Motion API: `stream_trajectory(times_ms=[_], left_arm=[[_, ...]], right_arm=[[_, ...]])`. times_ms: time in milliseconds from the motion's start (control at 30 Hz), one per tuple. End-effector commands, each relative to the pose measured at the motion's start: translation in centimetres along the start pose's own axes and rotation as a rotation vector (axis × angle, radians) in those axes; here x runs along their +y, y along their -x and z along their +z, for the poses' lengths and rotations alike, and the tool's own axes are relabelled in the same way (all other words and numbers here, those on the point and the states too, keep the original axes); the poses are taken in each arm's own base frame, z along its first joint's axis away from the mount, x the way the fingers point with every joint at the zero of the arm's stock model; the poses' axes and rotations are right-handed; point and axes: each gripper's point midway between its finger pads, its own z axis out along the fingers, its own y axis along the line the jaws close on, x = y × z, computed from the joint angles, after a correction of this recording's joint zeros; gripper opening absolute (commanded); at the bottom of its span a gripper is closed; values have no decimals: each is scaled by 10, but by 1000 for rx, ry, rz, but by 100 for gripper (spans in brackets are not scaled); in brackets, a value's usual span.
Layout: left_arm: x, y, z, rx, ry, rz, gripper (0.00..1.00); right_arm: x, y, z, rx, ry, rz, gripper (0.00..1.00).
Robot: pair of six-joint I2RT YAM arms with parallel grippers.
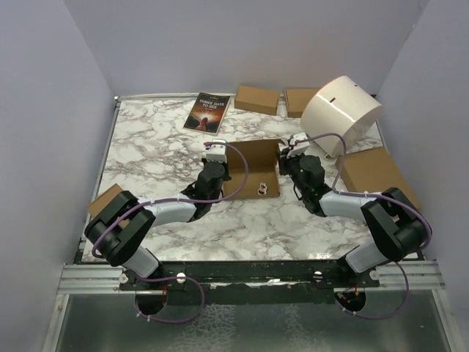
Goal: Fold the paper box
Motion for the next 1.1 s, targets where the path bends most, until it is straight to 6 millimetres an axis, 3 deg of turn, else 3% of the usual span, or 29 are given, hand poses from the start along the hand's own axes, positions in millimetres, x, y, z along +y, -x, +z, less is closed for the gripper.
stream_trajectory(times_ms=[0,467,1067], left_arm=[[-40,-9,-17,17,-162,-52,0],[-44,-19,-35,36,-152,-61,0],[-46,-50,-59,101,-139,-69,0]], right_arm=[[45,-22,-18,107,194,55,1],[43,-40,-40,221,197,76,1],[36,-65,-68,383,201,7,2]])
